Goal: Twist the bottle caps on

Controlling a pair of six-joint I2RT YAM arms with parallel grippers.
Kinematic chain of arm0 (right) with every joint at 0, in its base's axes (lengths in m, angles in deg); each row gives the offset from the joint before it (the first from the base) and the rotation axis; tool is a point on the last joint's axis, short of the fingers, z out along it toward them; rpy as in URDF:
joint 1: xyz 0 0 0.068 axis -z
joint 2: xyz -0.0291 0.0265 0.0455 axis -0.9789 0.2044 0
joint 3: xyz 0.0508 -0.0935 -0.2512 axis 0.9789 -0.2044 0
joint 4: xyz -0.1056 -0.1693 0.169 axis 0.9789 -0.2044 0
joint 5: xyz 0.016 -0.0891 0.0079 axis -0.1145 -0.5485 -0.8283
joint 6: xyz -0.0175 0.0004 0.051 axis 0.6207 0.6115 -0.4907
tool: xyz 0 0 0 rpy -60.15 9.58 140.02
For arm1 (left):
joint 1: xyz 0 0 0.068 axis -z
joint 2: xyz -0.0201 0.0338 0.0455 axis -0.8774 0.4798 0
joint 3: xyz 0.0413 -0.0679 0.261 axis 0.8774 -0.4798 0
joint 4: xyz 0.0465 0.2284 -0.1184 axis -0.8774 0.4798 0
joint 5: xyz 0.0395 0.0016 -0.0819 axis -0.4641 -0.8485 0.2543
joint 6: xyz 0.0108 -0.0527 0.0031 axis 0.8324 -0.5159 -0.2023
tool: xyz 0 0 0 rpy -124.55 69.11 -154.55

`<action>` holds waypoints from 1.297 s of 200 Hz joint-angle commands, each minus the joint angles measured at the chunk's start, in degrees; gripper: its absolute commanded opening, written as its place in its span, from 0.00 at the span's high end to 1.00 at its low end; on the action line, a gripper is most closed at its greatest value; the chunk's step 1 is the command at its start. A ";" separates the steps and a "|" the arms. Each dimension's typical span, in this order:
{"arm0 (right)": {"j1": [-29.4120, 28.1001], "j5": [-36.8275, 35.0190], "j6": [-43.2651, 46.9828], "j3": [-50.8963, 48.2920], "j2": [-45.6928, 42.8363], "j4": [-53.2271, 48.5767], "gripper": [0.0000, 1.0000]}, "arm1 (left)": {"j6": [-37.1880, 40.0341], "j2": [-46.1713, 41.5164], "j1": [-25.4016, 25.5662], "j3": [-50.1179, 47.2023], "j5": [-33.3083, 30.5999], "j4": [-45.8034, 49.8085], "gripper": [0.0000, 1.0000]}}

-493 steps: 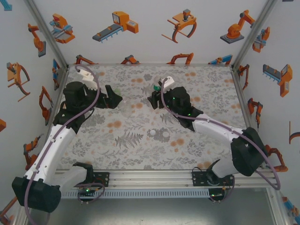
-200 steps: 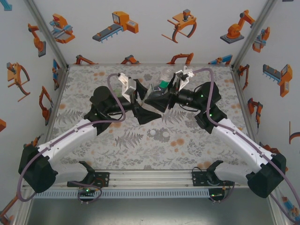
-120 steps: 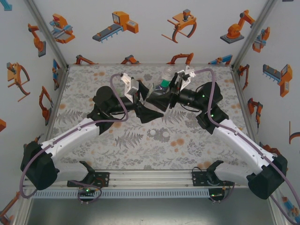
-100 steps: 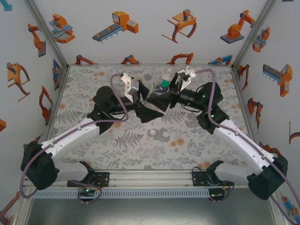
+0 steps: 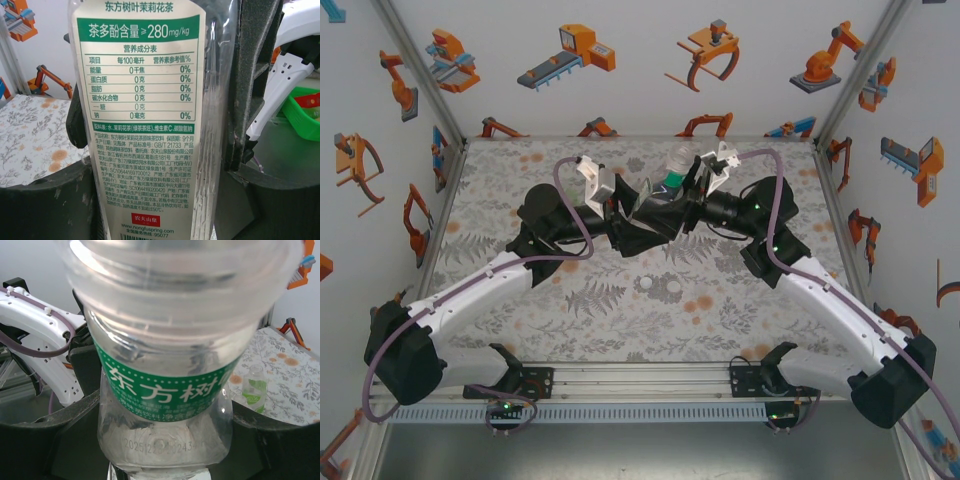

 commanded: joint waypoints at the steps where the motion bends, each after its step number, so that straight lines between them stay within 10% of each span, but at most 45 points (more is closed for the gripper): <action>1: -0.53 -0.60 0.32 -0.39 -1.28 -0.19 0.71 | 1.86 -0.23 0.29 1.33 -0.89 -1.75 0.51; 41: -0.53 -4.30 0.95 -0.38 -2.08 -2.68 0.32 | 2.70 -1.26 -0.16 0.59 -1.03 -1.89 0.57; 68: -0.53 -7.69 2.75 -0.27 -3.52 -5.35 0.25 | 3.50 -2.66 -1.14 -0.24 -3.14 -0.42 0.59; 203: -0.71 -32.14 5.64 0.82 -2.96 -30.40 0.40 | 18.57 -21.23 -13.38 -3.20 -29.08 30.89 1.00; 259: -1.88 -35.65 -2.55 0.79 5.25 -40.13 0.44 | 18.61 -26.51 -18.71 -5.19 -32.91 34.85 1.00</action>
